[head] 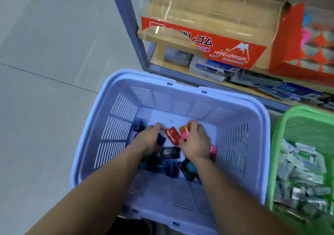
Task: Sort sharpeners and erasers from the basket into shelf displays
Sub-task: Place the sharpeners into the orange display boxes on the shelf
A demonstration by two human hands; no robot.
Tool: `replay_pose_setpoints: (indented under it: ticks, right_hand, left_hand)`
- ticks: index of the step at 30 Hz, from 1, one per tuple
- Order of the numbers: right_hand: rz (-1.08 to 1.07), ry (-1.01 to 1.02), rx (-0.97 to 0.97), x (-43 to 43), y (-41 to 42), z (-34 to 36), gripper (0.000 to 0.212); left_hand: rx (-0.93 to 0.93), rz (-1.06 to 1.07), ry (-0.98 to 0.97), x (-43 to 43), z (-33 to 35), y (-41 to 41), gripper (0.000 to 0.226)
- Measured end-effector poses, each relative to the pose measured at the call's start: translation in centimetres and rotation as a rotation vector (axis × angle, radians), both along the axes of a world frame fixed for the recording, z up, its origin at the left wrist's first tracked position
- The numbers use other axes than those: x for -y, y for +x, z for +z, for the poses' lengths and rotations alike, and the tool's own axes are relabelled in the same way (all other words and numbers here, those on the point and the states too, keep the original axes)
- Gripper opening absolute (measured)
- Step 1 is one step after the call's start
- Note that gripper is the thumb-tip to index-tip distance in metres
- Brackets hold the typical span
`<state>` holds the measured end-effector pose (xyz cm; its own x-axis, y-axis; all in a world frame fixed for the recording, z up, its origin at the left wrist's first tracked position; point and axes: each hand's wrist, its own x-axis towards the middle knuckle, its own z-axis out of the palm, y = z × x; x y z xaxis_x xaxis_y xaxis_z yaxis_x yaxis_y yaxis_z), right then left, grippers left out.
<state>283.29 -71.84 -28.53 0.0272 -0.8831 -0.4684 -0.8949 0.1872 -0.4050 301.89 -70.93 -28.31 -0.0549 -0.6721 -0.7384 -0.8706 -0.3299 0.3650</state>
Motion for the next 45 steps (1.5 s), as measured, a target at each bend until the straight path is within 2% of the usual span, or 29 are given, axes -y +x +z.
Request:
replay_pose_setpoints:
  ticks: [3, 7, 9, 13, 16, 20, 22, 26, 31, 36, 41, 45]
  right_hand:
    - [0.05, 0.115, 0.158, 0.5, 0.6, 0.1, 0.067]
    - [-0.057, 0.233, 0.349, 0.8, 1.0, 0.4, 0.069]
    - [-0.073, 0.282, 0.398, 0.8, 1.2, 0.5, 0.069]
    - [-0.106, 0.331, 0.512, 0.3, 1.5, 0.4, 0.053]
    - [-0.121, 0.358, 0.613, 0.0, 1.6, 0.0, 0.046]
    - [-0.105, 0.379, 0.685, 0.0, 1.5, 0.5, 0.056]
    - [-0.081, 0.4, 0.703, -0.1, 1.5, 1.0, 0.062]
    - [-0.054, 0.362, 0.586, 0.2, 1.6, 1.6, 0.049]
    - [0.231, 0.306, 0.35, -0.2, 1.7, 0.9, 0.033]
    - [0.285, 0.269, 0.245, -0.3, 1.9, 0.5, 0.03]
    - [0.403, 0.308, 0.171, -0.8, 2.8, 0.2, 0.051]
    - [0.413, 0.309, 0.152, -0.9, 3.0, -0.4, 0.044]
  left_hand:
    - [-0.158, 0.208, -0.034, 0.0, -0.7, 0.0, 0.061]
    - [-0.319, 0.417, -0.016, 0.1, -0.7, 0.3, 0.027]
    - [-0.371, 0.532, -0.027, 0.2, -0.8, 0.5, 0.019]
    - [-0.474, 0.752, 0.025, 0.1, -0.5, 0.5, 0.032]
    - [-0.543, 0.812, 0.034, -0.1, 0.3, 0.5, 0.04]
    - [-0.674, 0.806, 0.056, -0.2, 0.6, 0.7, 0.043]
    - [-0.682, 0.795, 0.076, 0.0, 1.0, 0.7, 0.046]
    - [-0.554, 0.746, 0.052, 0.5, 1.8, 1.0, 0.042]
    - [-0.35, 0.679, -0.071, 1.2, 2.0, 1.4, 0.033]
    - [-0.237, 0.596, -0.157, 1.4, 1.8, 1.7, 0.032]
    - [-0.211, 0.537, -0.155, 1.5, 1.6, 1.8, 0.031]
    - [-0.223, 0.517, -0.145, 1.6, 1.6, 1.6, 0.03]
